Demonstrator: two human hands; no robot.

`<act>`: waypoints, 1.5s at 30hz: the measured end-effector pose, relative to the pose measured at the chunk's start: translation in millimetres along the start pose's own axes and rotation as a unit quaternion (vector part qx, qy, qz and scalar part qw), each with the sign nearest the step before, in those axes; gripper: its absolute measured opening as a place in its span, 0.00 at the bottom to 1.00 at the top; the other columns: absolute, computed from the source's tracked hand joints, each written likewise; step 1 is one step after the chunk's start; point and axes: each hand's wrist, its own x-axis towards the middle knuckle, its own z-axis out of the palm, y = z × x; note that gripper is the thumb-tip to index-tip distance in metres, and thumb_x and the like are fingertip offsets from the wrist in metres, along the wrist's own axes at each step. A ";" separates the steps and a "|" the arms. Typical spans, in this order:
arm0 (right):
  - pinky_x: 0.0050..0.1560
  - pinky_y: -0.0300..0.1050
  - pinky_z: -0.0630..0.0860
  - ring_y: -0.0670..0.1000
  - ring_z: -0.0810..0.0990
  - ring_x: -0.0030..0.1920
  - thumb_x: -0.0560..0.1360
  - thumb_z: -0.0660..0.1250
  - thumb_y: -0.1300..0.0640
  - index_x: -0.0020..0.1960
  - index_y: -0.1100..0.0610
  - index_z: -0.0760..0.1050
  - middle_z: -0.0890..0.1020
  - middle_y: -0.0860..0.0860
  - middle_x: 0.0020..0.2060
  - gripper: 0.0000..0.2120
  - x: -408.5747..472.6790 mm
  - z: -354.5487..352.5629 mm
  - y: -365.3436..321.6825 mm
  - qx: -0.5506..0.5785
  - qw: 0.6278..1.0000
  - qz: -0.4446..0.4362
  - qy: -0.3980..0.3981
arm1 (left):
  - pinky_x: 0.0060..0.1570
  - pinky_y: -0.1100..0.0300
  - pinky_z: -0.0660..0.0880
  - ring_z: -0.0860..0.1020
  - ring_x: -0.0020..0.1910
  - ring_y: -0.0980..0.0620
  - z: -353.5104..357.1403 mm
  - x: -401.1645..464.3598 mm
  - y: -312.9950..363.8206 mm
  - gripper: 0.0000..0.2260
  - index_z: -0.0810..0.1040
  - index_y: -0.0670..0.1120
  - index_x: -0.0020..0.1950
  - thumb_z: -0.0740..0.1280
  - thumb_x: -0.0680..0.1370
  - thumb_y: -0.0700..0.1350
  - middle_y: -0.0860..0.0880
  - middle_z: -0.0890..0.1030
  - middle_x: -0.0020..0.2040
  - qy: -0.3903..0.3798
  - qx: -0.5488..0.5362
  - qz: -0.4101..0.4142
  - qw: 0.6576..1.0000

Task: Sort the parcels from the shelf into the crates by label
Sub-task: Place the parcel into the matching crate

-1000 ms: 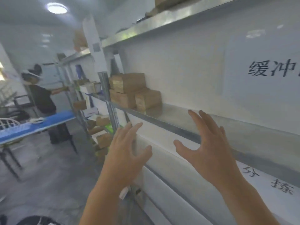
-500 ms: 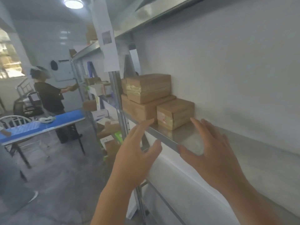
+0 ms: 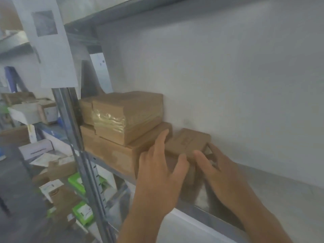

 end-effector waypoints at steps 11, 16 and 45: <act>0.53 0.44 0.79 0.40 0.83 0.51 0.78 0.52 0.29 0.60 0.40 0.80 0.84 0.42 0.52 0.25 -12.8 -20.4 8.8 0.053 0.997 0.030 0.055 | 0.63 0.48 0.77 0.82 0.54 0.57 18.2 28.1 12.9 0.22 0.79 0.65 0.57 0.55 0.75 0.74 0.59 0.84 0.55 -0.205 -0.107 -0.131 0.964; 0.44 0.35 0.77 0.42 0.80 0.51 0.79 0.58 0.38 0.73 0.34 0.67 0.76 0.40 0.58 0.23 -48.6 -61.4 22.3 0.024 0.988 0.011 0.150 | 0.39 0.66 0.79 0.81 0.45 0.69 31.7 0.0 48.1 0.17 0.68 0.71 0.68 0.66 0.82 0.56 0.70 0.80 0.57 -0.229 -0.153 -0.055 0.960; 0.52 0.28 0.78 0.32 0.77 0.64 0.81 0.64 0.47 0.70 0.38 0.71 0.81 0.30 0.61 0.18 -557.0 -435.9 167.5 0.067 0.862 0.069 0.497 | 0.47 0.53 0.85 0.85 0.53 0.55 266.5 -420.4 443.0 0.15 0.78 0.65 0.58 0.66 0.83 0.42 0.57 0.84 0.56 -0.482 -0.447 0.141 0.741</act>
